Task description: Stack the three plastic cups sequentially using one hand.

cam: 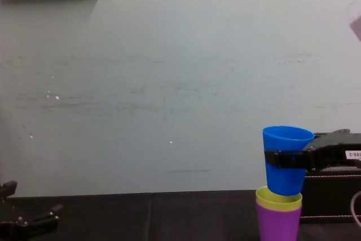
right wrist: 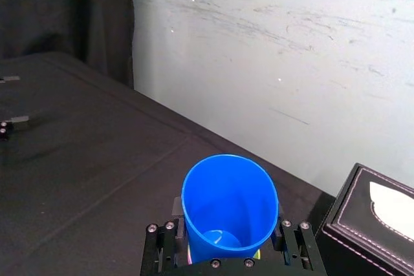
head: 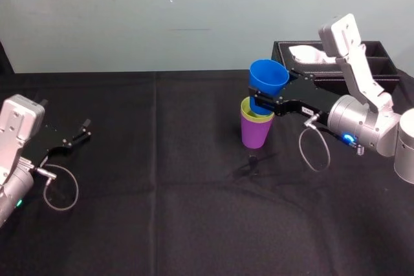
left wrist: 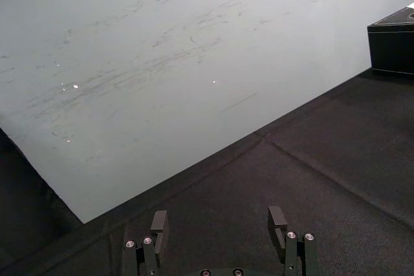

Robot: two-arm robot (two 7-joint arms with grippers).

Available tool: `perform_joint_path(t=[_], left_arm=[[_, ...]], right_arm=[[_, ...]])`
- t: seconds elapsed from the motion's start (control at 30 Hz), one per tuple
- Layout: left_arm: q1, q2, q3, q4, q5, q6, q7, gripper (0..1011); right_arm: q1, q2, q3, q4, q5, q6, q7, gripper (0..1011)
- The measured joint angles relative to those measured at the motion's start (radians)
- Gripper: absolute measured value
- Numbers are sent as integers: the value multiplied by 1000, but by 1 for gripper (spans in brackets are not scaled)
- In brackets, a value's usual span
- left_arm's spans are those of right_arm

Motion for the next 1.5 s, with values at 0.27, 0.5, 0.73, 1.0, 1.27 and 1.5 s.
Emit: perform_joint_path(t=[0.27, 0.5, 0.73, 1.0, 1.27, 1.5], left_arm=[[0, 0, 0, 0, 0, 0, 0, 1010], [0, 0, 0, 0, 0, 0, 0, 1010], [0, 0, 0, 0, 0, 0, 0, 1010], [0, 0, 0, 0, 0, 0, 0, 1010], [0, 0, 0, 0, 0, 0, 0, 1010], [0, 0, 0, 0, 0, 0, 0, 1010]], right_arm=[[14, -13, -7, 31, -11, -5, -1, 734], [19, -21, -6, 46, -19, -8, -5, 734], [21, -27, -5, 54, -22, -9, -5, 735], [26, -34, -7, 72, -29, -17, -3, 734], [35, -45, -15, 101, -47, -31, -2, 735], [37, -54, -17, 119, -47, -34, 7, 735]])
